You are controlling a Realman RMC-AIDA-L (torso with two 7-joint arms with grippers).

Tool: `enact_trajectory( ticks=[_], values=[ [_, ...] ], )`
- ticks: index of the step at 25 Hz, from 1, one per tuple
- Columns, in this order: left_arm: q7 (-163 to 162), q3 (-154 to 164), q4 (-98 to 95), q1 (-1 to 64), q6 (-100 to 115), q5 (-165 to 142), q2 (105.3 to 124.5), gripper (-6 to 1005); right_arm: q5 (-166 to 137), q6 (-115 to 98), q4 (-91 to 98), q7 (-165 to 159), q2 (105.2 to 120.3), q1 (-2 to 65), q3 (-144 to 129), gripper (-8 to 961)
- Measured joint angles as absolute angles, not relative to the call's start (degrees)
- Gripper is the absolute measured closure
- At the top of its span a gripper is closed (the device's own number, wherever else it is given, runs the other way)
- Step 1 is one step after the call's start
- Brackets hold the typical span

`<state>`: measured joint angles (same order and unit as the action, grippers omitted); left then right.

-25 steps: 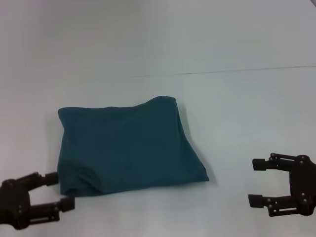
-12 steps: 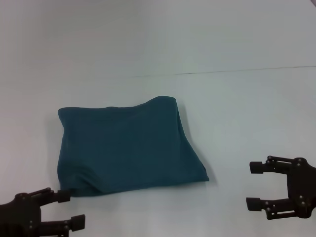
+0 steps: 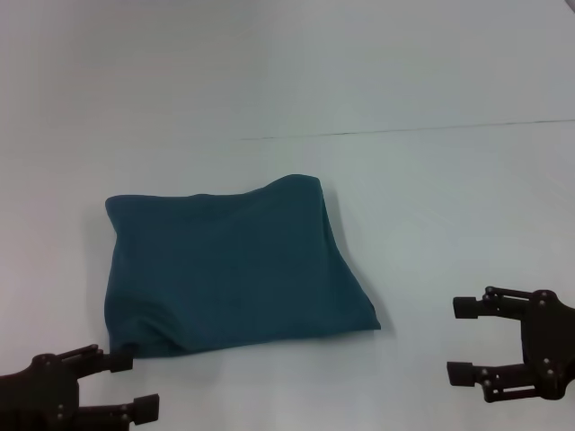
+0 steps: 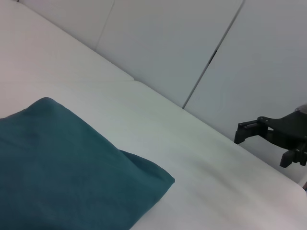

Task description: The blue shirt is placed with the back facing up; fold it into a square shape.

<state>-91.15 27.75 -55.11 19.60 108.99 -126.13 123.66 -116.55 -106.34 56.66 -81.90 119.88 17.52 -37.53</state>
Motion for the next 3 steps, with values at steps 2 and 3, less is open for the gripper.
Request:
enact_trajectory(
  ticks=[2,3],
  values=[
    [-91.14,27.76,-55.11,19.6,108.99,-126.13,123.66,47,-116.54,-106.34,56.66,-81.84,119.88,17.4,-37.49,17],
    [-91.14,27.77,-55.11,19.6,108.99,-126.13,123.66,47,-116.54,-106.34,56.66,-81.83,119.88,17.35,-37.46,17]
  ],
)
